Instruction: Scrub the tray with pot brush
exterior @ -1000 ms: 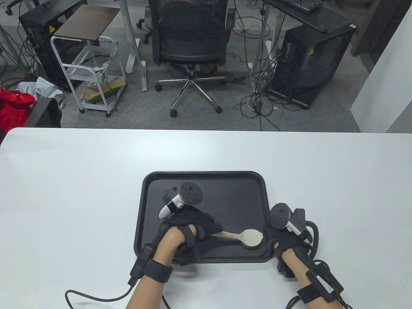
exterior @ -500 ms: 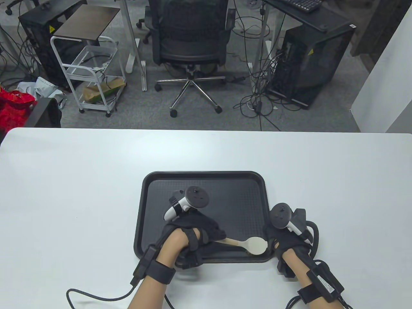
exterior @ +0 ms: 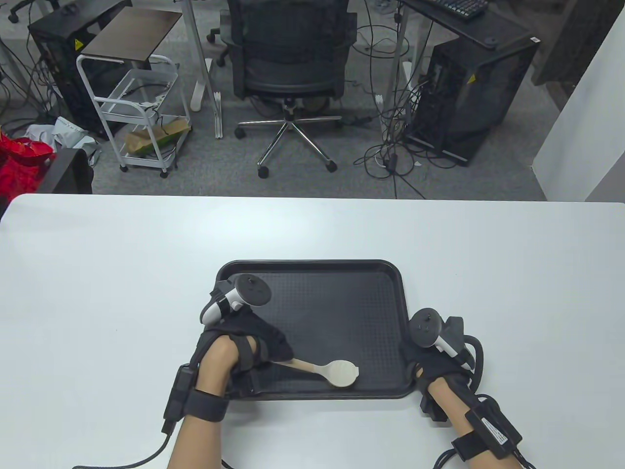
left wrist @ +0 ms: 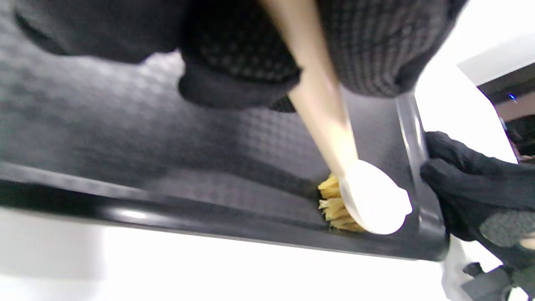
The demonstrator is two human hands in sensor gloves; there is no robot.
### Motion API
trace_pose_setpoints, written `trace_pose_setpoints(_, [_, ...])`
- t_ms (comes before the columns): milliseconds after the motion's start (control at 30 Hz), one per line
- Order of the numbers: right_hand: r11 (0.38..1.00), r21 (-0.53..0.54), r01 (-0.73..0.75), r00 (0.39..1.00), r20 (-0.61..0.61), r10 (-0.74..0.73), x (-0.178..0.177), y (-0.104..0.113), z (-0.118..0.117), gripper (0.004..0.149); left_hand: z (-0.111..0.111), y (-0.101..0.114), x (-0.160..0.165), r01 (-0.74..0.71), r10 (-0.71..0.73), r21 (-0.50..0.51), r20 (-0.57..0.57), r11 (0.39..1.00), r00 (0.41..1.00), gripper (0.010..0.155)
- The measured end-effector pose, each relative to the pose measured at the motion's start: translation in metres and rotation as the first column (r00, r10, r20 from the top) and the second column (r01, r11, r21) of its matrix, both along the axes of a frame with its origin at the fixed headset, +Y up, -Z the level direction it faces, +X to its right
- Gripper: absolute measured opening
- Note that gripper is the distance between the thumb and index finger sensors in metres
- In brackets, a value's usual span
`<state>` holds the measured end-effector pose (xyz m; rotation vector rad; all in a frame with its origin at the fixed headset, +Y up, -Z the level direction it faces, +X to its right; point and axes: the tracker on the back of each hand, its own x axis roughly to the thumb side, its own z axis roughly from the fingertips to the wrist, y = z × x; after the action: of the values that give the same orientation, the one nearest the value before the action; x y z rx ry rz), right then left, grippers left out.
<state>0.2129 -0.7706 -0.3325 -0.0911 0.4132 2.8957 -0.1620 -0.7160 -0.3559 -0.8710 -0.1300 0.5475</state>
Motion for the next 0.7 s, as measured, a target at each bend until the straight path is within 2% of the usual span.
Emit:
trace_pose_setpoints(367, [1.000,-0.001,0.001,1.000,-0.001,-0.001,0.000,0.000,0.000,0.061,0.007,0.006,-0.072,0.043,-0.041,0.005,-0.193,0.999,0.980,0.050])
trace_pose_setpoints(700, [1.000,-0.002,0.002,1.000,-0.001,-0.002,0.000,0.000,0.000,0.061,0.025,0.006,-0.146,0.040,-0.031,0.014,-0.398,0.999,0.917,0.048])
